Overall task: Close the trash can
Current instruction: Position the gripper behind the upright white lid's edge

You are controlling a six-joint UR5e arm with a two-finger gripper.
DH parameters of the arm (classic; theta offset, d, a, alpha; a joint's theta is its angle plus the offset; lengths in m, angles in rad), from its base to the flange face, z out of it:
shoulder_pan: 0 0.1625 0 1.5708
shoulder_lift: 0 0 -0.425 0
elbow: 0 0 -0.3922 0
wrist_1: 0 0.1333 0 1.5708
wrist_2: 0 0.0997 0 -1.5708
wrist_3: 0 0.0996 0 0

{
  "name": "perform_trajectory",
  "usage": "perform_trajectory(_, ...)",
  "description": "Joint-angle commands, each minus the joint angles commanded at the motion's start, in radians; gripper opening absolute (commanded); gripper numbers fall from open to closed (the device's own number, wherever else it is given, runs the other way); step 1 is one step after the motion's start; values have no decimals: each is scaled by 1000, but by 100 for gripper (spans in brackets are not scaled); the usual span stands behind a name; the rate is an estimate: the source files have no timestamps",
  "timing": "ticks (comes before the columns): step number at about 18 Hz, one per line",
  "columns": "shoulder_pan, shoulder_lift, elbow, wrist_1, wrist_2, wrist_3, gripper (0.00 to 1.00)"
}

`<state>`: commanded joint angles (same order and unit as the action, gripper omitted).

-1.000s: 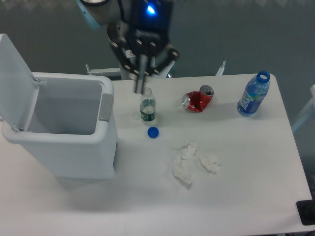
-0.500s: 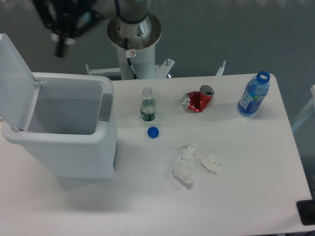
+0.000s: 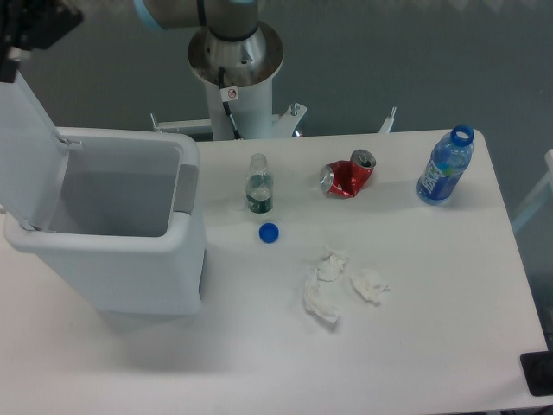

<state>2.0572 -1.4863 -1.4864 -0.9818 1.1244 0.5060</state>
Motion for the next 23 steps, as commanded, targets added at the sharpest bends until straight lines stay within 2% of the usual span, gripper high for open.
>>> perform_trajectory(2,-23,-23,15,-2,2,44,11)
perform_trajectory(7,-63,-31,25,-3,9,51,11)
perform_trajectory(14,-77,-28,37,-23,63,52,10)
perform_trajectory(19,-81,-31,22,-26,83,51,8)
perform_trajectory(23,-84,-25,23,-67,84,51,8)
